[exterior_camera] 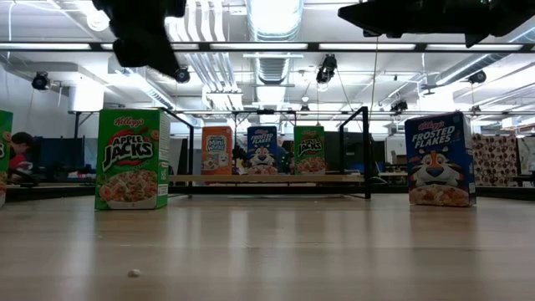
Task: Stack cereal on shelf
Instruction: Put the left blue cereal box on the shelf
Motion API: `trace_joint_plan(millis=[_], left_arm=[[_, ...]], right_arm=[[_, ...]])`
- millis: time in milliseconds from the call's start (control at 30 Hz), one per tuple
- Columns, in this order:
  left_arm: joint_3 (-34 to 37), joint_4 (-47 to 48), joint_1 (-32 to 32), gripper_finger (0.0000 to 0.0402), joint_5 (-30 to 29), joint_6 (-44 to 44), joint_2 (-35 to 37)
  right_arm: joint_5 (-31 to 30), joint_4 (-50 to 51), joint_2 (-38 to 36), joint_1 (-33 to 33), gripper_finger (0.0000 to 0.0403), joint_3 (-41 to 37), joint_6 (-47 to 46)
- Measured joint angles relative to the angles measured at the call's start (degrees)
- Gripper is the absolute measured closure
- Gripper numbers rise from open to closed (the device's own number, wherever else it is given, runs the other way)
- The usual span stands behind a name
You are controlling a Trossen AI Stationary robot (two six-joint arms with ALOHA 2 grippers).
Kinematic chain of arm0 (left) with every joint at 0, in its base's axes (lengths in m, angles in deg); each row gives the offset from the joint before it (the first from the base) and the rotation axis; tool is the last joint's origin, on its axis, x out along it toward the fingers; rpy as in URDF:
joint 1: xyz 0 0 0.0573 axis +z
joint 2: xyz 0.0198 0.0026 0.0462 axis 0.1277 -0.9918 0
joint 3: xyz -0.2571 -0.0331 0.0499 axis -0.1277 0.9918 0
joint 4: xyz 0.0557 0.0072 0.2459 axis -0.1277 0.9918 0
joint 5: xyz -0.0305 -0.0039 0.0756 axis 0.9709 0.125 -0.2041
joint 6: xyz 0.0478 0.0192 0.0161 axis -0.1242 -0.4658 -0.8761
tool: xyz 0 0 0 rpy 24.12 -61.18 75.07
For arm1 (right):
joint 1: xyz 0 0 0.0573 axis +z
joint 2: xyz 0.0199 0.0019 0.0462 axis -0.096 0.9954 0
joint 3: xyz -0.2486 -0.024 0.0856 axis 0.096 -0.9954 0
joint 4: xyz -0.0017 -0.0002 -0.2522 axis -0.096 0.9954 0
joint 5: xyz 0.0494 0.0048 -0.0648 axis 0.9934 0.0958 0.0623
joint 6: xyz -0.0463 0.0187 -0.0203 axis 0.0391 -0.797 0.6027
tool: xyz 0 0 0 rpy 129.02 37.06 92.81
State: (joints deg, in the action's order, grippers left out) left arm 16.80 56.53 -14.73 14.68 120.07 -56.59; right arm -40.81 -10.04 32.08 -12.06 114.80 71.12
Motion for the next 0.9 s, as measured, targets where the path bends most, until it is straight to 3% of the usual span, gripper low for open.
trace_joint_plan(millis=[167,300,500,900], left_arm=[[-4.86,15.24,0.00,0.0242,-7.96,-0.20,-3.62],[-4.73,20.09,0.02,0.0203,-14.41,-3.03,-3.62],[-2.41,17.17,0.18,0.0187,-14.40,-8.44,-1.65],[4.04,13.11,2.77,0.0187,-12.69,-9.36,-0.77]], right_arm=[[-0.01,0.07,0.00,-0.02,0.0394,0.00,0.04],[-0.01,0.45,0.00,-0.02,0.0394,0.00,0.04],[-0.01,0.46,0.00,-0.02,0.0394,0.00,0.04],[-0.03,0.48,0.02,-0.02,0.0394,0.00,-0.05]])
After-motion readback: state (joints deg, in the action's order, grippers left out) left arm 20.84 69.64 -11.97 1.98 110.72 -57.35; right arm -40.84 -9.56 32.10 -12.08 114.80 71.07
